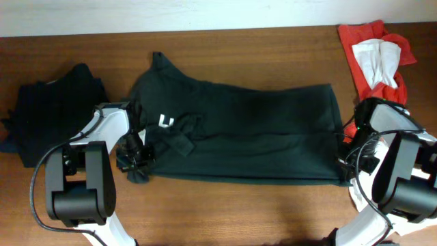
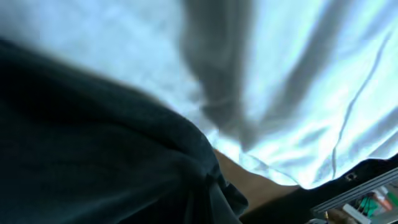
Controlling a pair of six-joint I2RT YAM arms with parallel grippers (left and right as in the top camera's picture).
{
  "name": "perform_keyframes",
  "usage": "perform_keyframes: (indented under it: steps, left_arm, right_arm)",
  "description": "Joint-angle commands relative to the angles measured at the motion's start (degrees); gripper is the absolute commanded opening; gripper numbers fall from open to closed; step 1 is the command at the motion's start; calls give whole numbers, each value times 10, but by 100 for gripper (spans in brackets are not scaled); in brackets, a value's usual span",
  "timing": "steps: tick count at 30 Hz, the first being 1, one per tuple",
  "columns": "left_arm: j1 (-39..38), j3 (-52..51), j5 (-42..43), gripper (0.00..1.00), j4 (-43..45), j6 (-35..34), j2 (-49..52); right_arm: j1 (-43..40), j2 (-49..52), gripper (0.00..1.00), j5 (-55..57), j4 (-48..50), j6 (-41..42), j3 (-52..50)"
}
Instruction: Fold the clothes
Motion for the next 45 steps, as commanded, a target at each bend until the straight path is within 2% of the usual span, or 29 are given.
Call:
perform_keyframes:
  steps: [1, 6, 7, 8, 9, 10, 12, 13, 14, 17, 22, 32, 39, 41, 42, 45]
  left_arm:
    - [5, -31, -19, 1, -24, -13, 9]
    - [5, -23, -17, 1, -33, -13, -117]
    - [5, -18, -17, 8, -32, -13, -134]
    - [5, -8, -17, 45, -24, -13, -163]
    - [5, 0, -17, 64, -13, -13, -181]
    - [5, 6, -16, 71, -4, -12, -193]
    - [5, 28, 21, 80, 25, 18, -213]
    - [5, 40, 36, 80, 33, 23, -214]
    - [5, 55, 47, 80, 41, 26, -212]
    - [5, 82, 57, 80, 85, 26, -203]
    - [5, 112, 98, 80, 214, 28, -160]
    - [-3, 348, 128, 79, 232, 28, 108]
    - [-5, 397, 170, 78, 309, 8, 226]
    - [-7, 397, 175, 73, 323, -15, 247]
    - [-9, 397, 183, 66, 330, -15, 254]
    - [-14, 397, 186, 36, 338, -15, 259]
  right_arm:
    - [-14, 3, 4, 50, -2, 14, -1]
    - [-14, -19, 5, -18, -6, -28, 11]
    - [-14, -28, 6, -30, -7, -36, 17]
    - [-14, -42, 9, -40, -11, -38, 28]
    - [-14, -55, 14, -47, -16, -43, 37]
    - [-14, -65, 22, -54, -18, -49, 45]
    - [-14, -94, 70, -73, -25, -67, 76]
    - [-14, -103, 78, -76, -30, -75, 88]
    - [-14, -111, 79, -75, -36, -80, 102]
    - [-14, -127, 78, -87, -45, -100, 129]
    - [-13, -132, 78, -134, -43, -123, 133]
    - [25, -132, 79, -133, -34, -124, 133]
    - [45, -132, 79, -131, -27, -124, 133]
    - [46, -132, 78, -131, -23, -124, 133]
    - [46, -132, 78, -131, -22, -124, 133]
    - [46, -131, 78, -131, -12, -123, 133]
